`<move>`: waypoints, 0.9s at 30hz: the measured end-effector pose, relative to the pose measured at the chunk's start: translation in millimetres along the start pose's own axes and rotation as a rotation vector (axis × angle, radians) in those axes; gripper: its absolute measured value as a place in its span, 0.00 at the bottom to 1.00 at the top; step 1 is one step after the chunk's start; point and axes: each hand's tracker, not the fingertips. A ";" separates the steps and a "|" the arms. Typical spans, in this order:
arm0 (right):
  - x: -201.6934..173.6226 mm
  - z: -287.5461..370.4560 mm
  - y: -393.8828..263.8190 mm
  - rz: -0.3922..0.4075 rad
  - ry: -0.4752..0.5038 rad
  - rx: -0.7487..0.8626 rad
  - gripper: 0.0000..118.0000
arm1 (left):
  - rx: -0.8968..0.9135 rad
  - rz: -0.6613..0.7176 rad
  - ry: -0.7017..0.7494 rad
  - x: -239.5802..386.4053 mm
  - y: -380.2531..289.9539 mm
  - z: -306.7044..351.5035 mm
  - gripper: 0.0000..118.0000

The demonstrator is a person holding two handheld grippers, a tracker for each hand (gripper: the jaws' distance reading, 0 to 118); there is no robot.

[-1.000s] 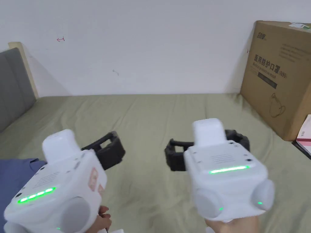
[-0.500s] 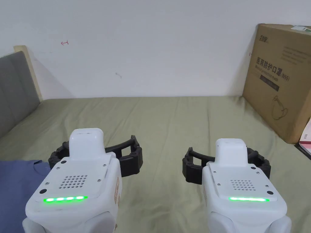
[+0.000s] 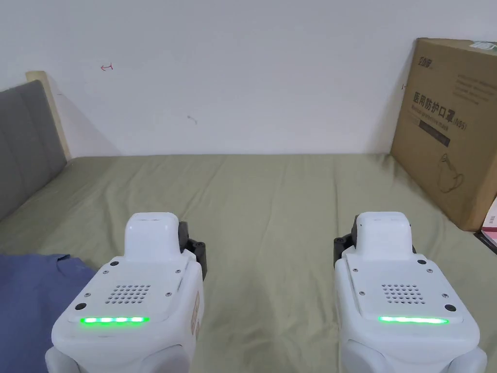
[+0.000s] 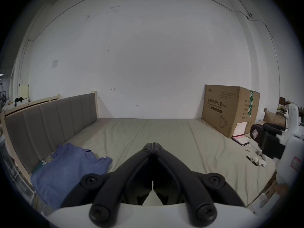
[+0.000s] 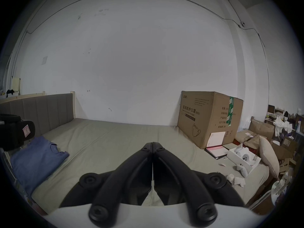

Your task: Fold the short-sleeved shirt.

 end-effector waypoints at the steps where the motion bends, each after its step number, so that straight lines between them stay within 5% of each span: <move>1: 0.4 0.1 -0.3 -0.008 0.008 -0.002 0.00 | 0.000 0.004 -0.015 0.2 0.4 -0.3 0.00; 11: -11.7 -5.4 12.8 -0.030 0.108 -0.015 0.00 | 0.006 0.010 0.067 -18.6 9.3 3.4 0.00; 19: -94.1 -12.0 25.7 -0.047 0.394 -0.022 0.00 | 0.013 0.056 0.354 -98.8 17.4 46.7 0.00; 27: -149.7 -10.1 29.3 -0.063 0.534 -0.054 0.00 | -0.010 0.075 0.523 -148.2 12.6 82.8 0.00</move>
